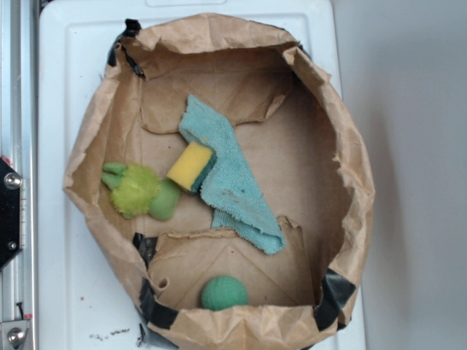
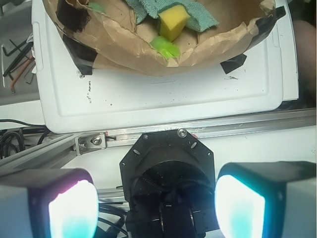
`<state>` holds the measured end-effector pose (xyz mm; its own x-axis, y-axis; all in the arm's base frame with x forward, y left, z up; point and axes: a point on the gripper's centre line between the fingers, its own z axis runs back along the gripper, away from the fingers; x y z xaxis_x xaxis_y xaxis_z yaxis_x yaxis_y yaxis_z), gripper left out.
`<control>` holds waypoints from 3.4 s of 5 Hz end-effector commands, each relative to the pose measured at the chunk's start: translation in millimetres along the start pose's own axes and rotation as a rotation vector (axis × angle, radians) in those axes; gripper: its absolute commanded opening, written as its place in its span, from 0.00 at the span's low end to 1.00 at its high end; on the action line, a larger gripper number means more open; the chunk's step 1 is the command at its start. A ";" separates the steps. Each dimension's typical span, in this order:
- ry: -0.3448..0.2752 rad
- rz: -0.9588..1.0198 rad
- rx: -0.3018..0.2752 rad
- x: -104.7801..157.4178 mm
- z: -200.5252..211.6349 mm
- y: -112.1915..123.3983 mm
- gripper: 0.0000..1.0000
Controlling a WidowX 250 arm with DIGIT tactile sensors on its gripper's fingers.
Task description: Grab the green animal.
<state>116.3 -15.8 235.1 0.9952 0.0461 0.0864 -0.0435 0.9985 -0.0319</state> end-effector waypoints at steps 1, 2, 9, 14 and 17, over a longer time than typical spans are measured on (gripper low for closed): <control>0.000 0.000 0.000 0.0 0.0 0.0 1.00; -0.007 0.042 0.026 46.7 -23.0 -7.1 1.00; -0.035 -0.075 0.070 125.4 -154.3 24.1 1.00; 0.051 -0.126 0.221 104.6 -209.7 22.4 0.00; -0.042 -0.079 0.102 113.7 -133.8 20.3 0.00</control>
<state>233.6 1.5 95.8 0.9968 -0.0323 0.0731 0.0269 0.9969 0.0740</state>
